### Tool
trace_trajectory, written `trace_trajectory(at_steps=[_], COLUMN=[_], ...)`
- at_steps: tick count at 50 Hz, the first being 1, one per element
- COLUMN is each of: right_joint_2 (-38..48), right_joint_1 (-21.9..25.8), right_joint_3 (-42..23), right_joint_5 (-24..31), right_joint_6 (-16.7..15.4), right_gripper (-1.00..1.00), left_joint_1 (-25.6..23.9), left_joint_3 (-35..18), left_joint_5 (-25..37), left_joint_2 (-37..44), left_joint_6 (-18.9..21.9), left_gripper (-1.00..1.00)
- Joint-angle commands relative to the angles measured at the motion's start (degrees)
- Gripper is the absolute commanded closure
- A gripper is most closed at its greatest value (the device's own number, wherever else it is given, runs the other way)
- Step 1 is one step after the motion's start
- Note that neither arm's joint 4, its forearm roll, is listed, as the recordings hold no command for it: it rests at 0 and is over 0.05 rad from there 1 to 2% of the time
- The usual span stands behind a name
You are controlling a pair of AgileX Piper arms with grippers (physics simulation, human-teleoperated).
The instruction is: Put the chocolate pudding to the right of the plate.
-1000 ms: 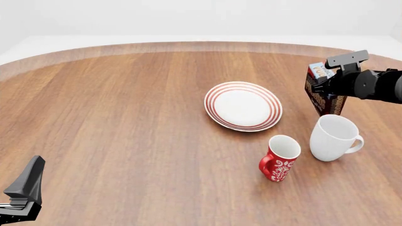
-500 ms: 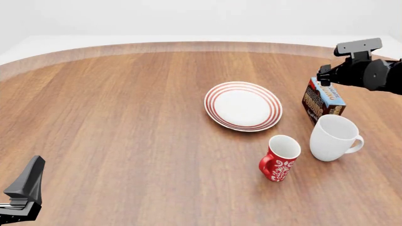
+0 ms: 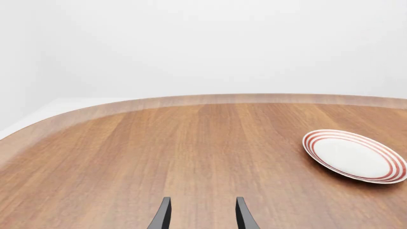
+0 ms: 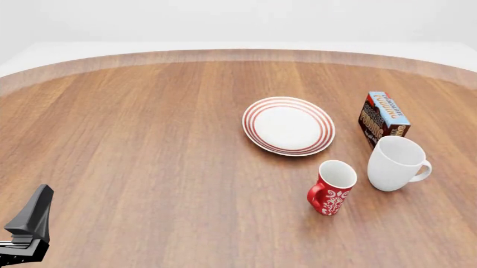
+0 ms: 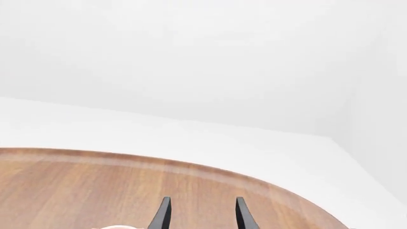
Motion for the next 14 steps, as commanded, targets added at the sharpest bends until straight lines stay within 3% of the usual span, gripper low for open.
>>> trace_trajectory(at_steps=[1, 6, 10, 14], right_joint_2=[-13.82, -14.76, -17.05, -18.55], right_joint_1=[1.37, 1.66, 2.84, 1.74], right_joint_3=[-0.05, -0.51, 1.94, 3.95], right_joint_5=[0.63, 0.05, -2.41, -4.42], right_joint_6=[-0.68, 1.53, 1.60, 3.61], right_gripper=[-1.00, -1.00, -1.00, -1.00], left_joint_1=[0.00, 0.00, 0.00, 0.00], left_joint_3=[0.00, 0.00, 0.00, 0.00], left_joint_5=[0.00, 0.00, 0.00, 0.00], left_joint_2=[0.00, 0.00, 0.00, 0.00], left_joint_6=[0.00, 0.00, 0.00, 0.00], left_gripper=[-1.00, -1.00, -1.00, -1.00])
